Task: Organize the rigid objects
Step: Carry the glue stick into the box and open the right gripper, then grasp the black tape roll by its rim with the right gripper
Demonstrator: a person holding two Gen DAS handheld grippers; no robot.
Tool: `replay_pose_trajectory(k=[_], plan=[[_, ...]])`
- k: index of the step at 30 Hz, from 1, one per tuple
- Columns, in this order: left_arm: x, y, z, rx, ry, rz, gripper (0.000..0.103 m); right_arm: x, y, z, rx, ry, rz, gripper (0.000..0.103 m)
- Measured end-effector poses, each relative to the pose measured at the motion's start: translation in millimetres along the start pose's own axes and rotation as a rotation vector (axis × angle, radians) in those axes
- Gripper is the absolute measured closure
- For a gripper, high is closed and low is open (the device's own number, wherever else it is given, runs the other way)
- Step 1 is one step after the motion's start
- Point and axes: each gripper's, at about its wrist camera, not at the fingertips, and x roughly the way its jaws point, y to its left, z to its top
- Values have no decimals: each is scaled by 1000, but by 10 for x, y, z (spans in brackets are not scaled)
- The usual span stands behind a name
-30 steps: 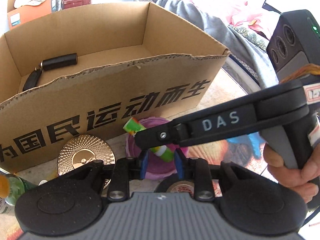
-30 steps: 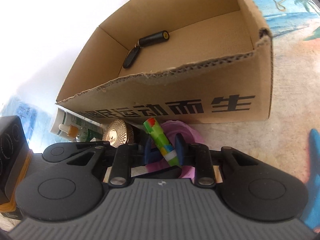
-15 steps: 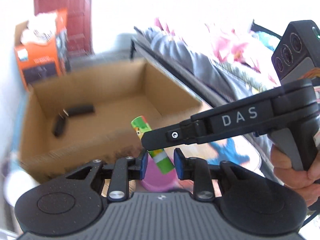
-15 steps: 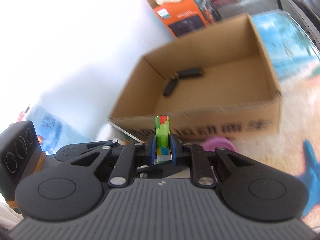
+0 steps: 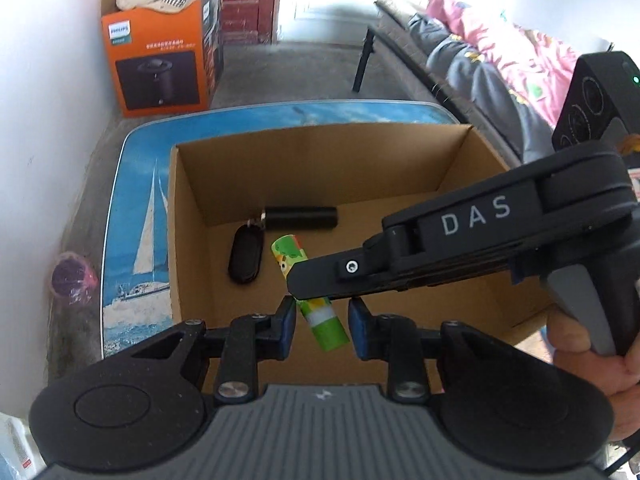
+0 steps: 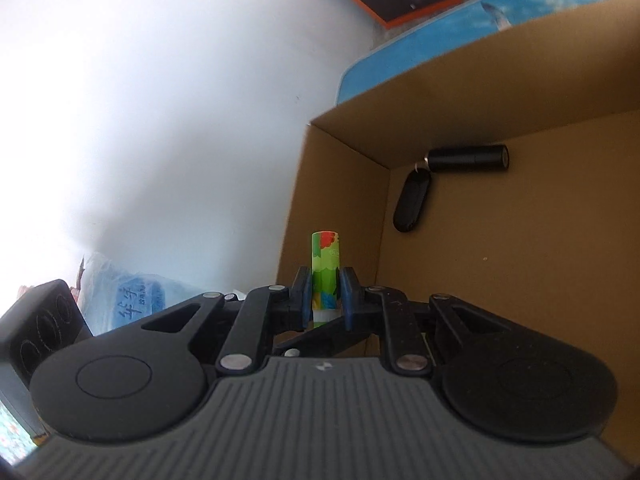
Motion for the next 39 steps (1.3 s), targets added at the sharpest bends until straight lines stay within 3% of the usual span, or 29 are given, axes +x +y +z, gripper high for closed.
replay_pose_trajectory(k=[6,12,23,25,27,32,39], plan=[[275,0,22,52,67,76,72,372,-251,87,67,75,-26,89],[289,-74,22,62,75,89,67,589,-318,153,90,115,-71,89],[48,-117,10,7,1,91,59,831,-313,172,142,112,-120,86],[-13,-88,-8,-3,-16,81,58,820,-296,163,161,101,-106,78],[-99,-78,-44,-15,-30,71,58,700,-271,115,153,62,-89,73],[-375,-72,-144,-29,-102,12,56,163,-141,-141,110,-36,-14,72],[-890,-167,-558,19,-233,-131,45,-1061,-62,-961,-21,-245,60,72]])
